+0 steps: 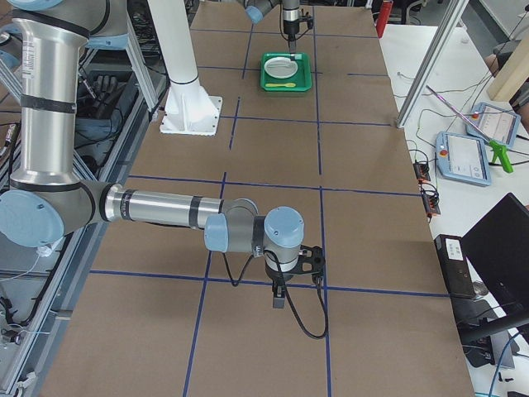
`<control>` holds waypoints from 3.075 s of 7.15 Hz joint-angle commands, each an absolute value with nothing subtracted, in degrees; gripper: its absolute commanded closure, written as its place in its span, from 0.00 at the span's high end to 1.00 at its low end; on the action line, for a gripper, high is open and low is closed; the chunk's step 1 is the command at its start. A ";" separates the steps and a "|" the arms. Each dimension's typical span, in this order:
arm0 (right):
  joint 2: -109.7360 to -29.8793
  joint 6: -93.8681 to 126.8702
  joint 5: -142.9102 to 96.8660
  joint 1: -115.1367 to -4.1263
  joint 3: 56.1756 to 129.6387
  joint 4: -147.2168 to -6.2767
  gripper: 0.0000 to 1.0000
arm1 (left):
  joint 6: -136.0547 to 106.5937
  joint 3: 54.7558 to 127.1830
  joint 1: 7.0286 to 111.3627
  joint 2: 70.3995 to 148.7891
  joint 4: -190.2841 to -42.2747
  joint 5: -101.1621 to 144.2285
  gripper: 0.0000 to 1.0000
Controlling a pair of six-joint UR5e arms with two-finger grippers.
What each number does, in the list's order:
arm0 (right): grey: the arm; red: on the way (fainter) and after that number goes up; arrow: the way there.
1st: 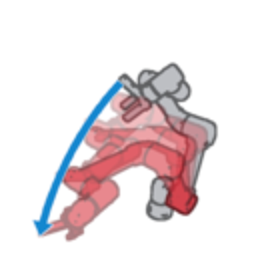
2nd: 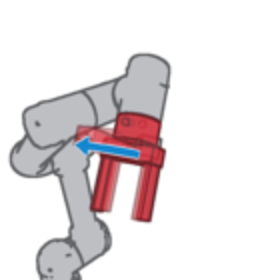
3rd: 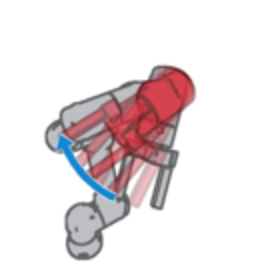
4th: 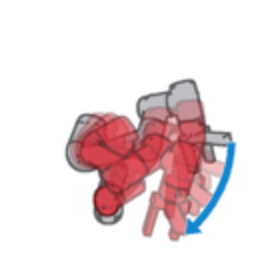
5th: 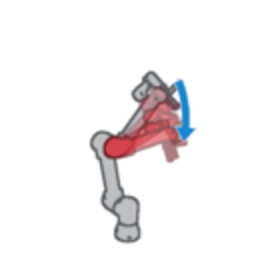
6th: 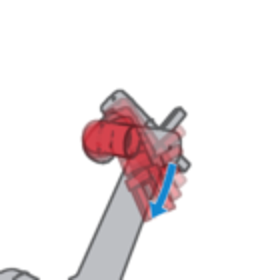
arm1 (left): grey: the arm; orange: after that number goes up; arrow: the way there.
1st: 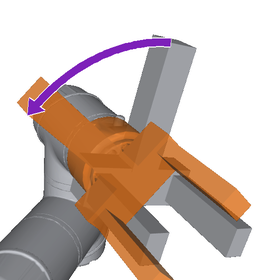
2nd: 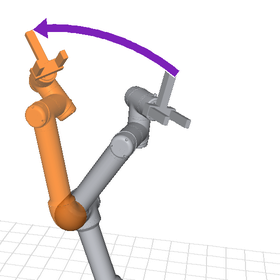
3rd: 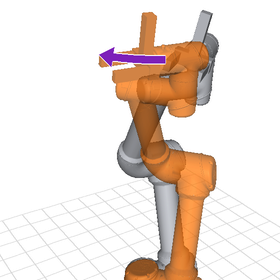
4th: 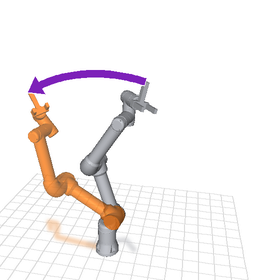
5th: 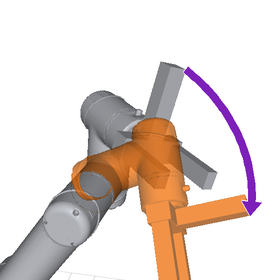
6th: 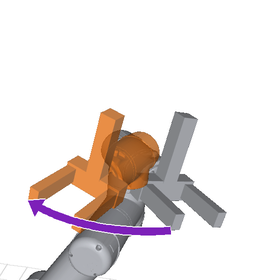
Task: Place spoon
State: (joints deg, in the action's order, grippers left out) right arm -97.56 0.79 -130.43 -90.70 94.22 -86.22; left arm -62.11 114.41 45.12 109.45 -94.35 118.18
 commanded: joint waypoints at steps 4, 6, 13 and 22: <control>-97.56 0.79 -130.43 -90.70 94.22 -86.22 1.00 | -29.20 119.27 59.18 101.20 -84.46 120.22 1.00; -97.56 0.70 -130.43 -90.70 94.22 -86.22 1.00 | -4.25 113.34 75.06 93.72 -84.64 128.72 1.00; -97.56 0.79 -130.43 -90.70 94.22 -86.22 1.00 | 8.09 97.05 92.20 85.69 -84.73 134.21 1.00; -97.56 0.79 -130.43 -90.70 94.22 -86.22 1.00 | 7.47 92.28 92.11 86.13 -89.65 134.21 1.00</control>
